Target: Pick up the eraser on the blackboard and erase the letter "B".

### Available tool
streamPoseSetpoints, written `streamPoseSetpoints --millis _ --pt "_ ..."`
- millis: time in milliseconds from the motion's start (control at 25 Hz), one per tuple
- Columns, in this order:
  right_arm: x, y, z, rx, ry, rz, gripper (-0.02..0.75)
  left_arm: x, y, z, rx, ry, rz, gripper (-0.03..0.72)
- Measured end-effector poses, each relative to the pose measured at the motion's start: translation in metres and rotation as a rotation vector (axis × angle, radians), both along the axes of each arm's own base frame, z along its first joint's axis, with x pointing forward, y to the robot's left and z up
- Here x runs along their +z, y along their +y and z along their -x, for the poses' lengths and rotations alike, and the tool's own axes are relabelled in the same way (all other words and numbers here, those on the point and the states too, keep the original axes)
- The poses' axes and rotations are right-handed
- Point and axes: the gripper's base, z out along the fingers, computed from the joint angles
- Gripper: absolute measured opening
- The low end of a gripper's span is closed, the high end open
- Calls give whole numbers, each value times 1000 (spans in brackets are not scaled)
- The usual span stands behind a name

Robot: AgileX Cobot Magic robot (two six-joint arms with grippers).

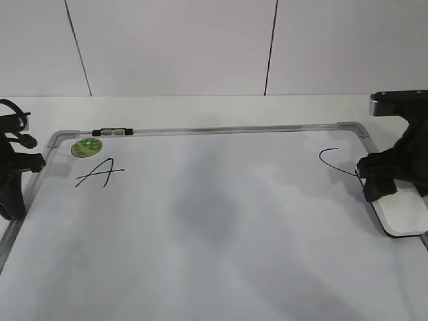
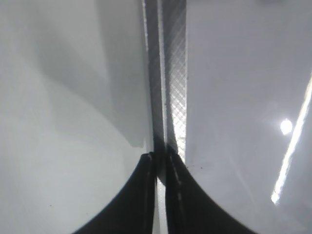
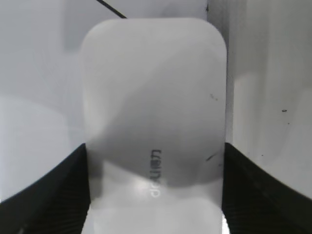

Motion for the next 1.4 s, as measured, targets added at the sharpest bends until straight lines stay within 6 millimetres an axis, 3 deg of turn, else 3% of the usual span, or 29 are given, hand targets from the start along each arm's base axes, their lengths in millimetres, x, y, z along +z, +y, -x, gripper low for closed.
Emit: streamPoseSetpoints --millis 280,640,1400 --pt "-3 -2 -1 25 -29 26 566 0 0 0 0 0 1 13" --pt "-20 -2 -4 15 29 35 566 0 0 0 1 0 2 13" --pt "-21 -3 -2 12 51 44 566 0 -1 0 5 0 8 13"
